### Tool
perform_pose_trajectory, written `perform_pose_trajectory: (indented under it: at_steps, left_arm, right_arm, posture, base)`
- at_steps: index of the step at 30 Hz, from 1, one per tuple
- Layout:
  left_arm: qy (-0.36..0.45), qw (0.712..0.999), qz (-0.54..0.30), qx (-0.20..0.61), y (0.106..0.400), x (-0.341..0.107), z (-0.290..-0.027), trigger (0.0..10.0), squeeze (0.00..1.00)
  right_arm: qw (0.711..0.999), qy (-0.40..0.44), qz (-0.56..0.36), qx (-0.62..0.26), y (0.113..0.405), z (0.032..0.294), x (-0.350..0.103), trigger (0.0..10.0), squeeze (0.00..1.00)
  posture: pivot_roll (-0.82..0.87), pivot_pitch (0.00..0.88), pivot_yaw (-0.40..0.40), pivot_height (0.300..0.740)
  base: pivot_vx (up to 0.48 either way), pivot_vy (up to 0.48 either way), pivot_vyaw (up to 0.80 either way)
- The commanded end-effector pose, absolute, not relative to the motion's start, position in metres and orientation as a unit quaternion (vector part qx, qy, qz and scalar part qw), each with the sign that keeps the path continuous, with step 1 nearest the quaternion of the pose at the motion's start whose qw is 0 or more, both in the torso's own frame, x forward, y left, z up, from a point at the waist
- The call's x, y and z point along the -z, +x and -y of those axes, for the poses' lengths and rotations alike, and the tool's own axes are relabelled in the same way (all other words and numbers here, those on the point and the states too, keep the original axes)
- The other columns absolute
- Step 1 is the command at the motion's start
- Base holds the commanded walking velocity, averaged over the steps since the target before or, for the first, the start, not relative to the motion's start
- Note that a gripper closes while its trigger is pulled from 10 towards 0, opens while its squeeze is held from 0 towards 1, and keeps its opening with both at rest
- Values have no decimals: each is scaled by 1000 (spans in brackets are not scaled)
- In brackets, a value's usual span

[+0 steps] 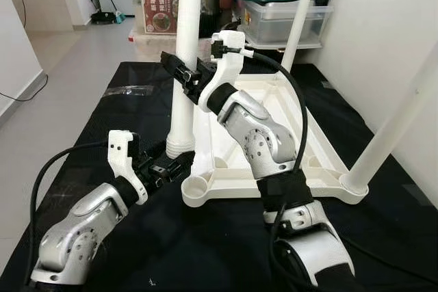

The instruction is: Building children table

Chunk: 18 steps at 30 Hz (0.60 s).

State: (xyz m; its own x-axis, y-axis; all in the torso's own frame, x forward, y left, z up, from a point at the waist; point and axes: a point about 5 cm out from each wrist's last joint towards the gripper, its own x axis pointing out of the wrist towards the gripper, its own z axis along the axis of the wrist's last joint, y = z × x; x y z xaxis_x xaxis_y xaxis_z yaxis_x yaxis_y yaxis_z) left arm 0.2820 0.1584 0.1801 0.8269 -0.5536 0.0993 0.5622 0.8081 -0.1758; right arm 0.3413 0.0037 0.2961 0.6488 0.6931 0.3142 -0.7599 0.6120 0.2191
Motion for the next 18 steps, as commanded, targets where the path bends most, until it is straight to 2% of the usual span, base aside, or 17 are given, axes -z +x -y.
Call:
perform_pose_trajectory:
  at_steps: [1,14,15,16,18]
  left_arm:
    - [-68,956,28,285,285,-181,-159,10000,0]
    - [-56,953,48,295,289,-181,-149,10000,0]
    - [-53,952,54,296,289,-182,-147,1490,0]
    - [-46,953,65,294,290,-182,-146,0,0]
    - [-44,953,68,292,290,-183,-146,0,0]
  right_arm:
    - [871,206,78,-440,326,-25,-285,0,0]
    - [858,202,69,-466,313,-33,-280,0,0]
    - [857,202,67,-469,312,-34,-279,0,0]
    - [857,202,64,-470,311,-35,-278,0,0]
    - [857,202,63,-470,310,-35,-277,0,0]
  posture:
    - [96,0,-27,740]
    - [88,0,-28,740]
    - [87,0,-27,740]
    - [90,0,-28,740]
    - [90,0,-28,740]
  base:
    - [0,0,0]
    - [0,0,0]
    - [0,0,0]
    - [0,0,0]
    - [0,0,0]
